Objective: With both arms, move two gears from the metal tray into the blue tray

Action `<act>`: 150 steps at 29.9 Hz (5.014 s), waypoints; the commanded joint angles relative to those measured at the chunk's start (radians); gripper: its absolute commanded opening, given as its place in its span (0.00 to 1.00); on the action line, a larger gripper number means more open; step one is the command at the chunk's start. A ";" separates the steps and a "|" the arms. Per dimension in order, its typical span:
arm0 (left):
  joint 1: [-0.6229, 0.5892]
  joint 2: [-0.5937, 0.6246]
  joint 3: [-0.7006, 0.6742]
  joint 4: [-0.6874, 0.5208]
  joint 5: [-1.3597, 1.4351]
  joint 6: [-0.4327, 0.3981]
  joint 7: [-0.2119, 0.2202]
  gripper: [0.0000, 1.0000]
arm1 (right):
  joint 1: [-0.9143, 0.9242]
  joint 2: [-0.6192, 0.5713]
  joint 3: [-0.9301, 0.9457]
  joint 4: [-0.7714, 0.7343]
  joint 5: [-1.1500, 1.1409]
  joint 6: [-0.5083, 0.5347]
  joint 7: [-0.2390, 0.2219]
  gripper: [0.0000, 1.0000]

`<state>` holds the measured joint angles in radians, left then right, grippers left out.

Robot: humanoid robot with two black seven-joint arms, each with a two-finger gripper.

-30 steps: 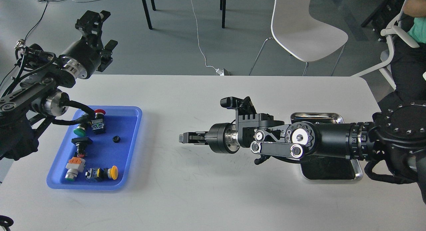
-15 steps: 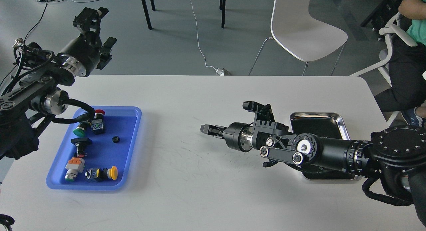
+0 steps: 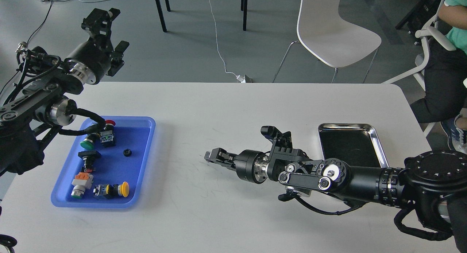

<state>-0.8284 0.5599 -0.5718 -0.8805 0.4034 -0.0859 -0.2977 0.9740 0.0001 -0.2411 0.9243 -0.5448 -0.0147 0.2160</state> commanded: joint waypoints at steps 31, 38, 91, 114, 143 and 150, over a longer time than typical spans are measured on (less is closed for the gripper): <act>0.041 0.054 0.020 -0.086 0.012 0.002 0.008 0.97 | 0.006 -0.178 0.523 0.001 0.072 0.104 -0.011 0.96; 0.071 0.121 0.084 -0.254 0.066 0.034 0.017 0.97 | -0.172 -0.439 0.796 -0.007 0.115 0.202 -0.003 0.96; 0.249 -0.123 0.398 -0.201 1.778 0.290 0.040 0.72 | -0.414 -0.537 0.988 -0.174 0.433 0.503 0.095 0.97; 0.241 -0.098 0.402 -0.202 1.778 0.284 0.037 0.10 | -0.408 -0.537 0.980 -0.176 0.431 0.503 0.095 0.97; 0.287 0.368 0.405 -0.187 1.614 0.411 -0.121 0.12 | -0.400 -0.537 0.977 -0.177 0.430 0.503 0.095 0.97; 0.299 0.354 0.405 -0.179 1.588 0.423 -0.123 0.32 | -0.399 -0.537 0.979 -0.176 0.430 0.503 0.095 0.97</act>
<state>-0.5307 0.9231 -0.1684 -1.0604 2.0114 0.3297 -0.4195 0.5739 -0.5368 0.7366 0.7474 -0.1151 0.4886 0.3114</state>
